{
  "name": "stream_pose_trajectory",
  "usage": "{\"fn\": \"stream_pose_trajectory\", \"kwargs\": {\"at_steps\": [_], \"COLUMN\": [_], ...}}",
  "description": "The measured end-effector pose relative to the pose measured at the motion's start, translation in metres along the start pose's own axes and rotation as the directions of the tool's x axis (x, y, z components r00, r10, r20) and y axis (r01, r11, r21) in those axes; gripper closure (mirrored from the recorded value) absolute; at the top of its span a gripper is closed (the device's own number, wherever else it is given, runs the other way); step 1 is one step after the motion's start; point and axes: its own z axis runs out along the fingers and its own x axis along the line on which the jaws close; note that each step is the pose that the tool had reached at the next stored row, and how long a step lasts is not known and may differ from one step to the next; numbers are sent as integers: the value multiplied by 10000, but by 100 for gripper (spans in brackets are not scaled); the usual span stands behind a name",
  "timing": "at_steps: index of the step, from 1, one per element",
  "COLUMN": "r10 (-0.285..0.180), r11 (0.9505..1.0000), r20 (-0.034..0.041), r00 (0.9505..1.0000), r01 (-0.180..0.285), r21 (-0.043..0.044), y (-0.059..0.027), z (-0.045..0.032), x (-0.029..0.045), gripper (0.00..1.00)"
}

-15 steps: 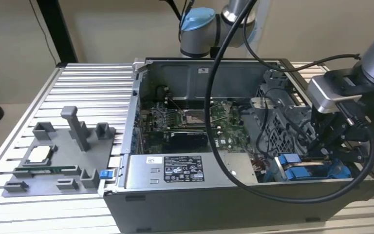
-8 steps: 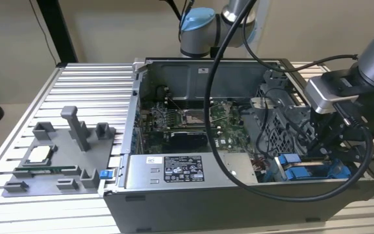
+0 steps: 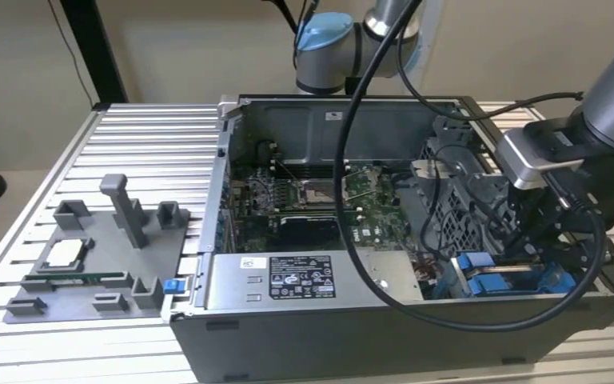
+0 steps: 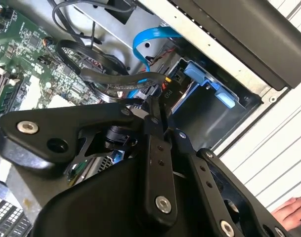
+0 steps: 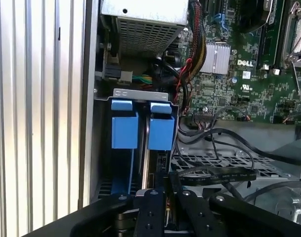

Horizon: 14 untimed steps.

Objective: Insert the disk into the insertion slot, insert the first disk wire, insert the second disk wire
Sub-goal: 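Insert the second disk wire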

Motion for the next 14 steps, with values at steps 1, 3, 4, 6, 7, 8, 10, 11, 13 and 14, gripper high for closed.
{"fn": "stream_pose_trajectory", "kwargs": {"at_steps": [1,3,4,6,7,8,10,11,13,14], "r10": [-1,-3,-3,-6,-8,-5,-1,0,1,1], "r11": [10000,10000,10000,10000,10000,10000,10000,10000,10000,10000], "r20": [0,11,9,42,40,57,30,28,24,26], "r00": [10000,10000,10000,10000,10000,10000,10000,10000,10000,10000], "r01": [1,3,3,6,8,5,1,0,-1,-1], "r21": [8,18,18,24,20,12,3,1,-2,-3], "y": [1,3,2,0,-2,-2,-5,-8,-14,-16], "z": [18,52,56,67,53,29,-69,-115,-211,-251], "x": [2,6,5,5,4,3,-9,-15,-28,-33], "gripper": [100,100,100,0,0,0,0,0,0,0]}}
